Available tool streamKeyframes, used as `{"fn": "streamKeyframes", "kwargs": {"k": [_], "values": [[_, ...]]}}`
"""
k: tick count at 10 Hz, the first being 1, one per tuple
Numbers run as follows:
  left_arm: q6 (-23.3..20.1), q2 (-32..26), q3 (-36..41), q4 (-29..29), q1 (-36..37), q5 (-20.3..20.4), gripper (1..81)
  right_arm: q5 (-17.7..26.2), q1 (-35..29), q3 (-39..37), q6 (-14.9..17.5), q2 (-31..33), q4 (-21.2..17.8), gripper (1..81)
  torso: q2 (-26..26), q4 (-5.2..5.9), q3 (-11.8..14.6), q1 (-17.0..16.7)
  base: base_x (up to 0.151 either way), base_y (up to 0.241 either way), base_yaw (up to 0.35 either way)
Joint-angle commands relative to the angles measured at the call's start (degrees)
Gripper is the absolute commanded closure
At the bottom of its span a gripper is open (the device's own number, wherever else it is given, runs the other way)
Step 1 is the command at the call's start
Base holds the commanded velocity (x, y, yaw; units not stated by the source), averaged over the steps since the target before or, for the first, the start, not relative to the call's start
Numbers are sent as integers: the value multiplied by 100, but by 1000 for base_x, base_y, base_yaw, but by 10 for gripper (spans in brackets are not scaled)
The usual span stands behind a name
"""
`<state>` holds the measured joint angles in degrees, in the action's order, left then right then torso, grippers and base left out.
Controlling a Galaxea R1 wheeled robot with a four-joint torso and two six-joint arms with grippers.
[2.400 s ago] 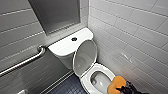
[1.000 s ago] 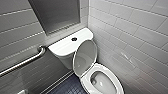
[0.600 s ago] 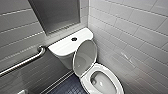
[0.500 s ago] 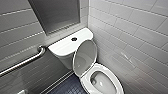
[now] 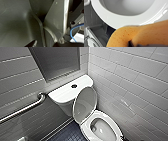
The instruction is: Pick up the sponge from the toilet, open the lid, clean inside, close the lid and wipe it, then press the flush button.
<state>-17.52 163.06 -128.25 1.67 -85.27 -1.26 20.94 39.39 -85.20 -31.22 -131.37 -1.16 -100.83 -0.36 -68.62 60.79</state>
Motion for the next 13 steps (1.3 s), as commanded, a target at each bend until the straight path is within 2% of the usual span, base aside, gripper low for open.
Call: {"fn": "streamKeyframes", "kwargs": {"k": [1,5,6,11,13], "values": [[3,-10,142,-18,-100,-498,10,164,-1314,409,99,-42,169,811,0,0,0,0,0,0,0],[3,7,115,-18,-91,-498,10,532,-1745,287,-112,-191,169,811,0,0,0,0,0,0,0],[-6,7,115,-18,-99,-498,10,709,-1850,93,-148,-401,177,811,0,0,0,0,0,0,0],[12,-36,89,-35,-91,-498,10,1026,-2465,-1156,-156,-1553,169,811,2,0,0,0,0,0,0],[12,-45,89,-35,-91,-498,10,1201,-2606,-1585,-157,-2071,318,811,2,0,-2,0,0,0,0]]}}
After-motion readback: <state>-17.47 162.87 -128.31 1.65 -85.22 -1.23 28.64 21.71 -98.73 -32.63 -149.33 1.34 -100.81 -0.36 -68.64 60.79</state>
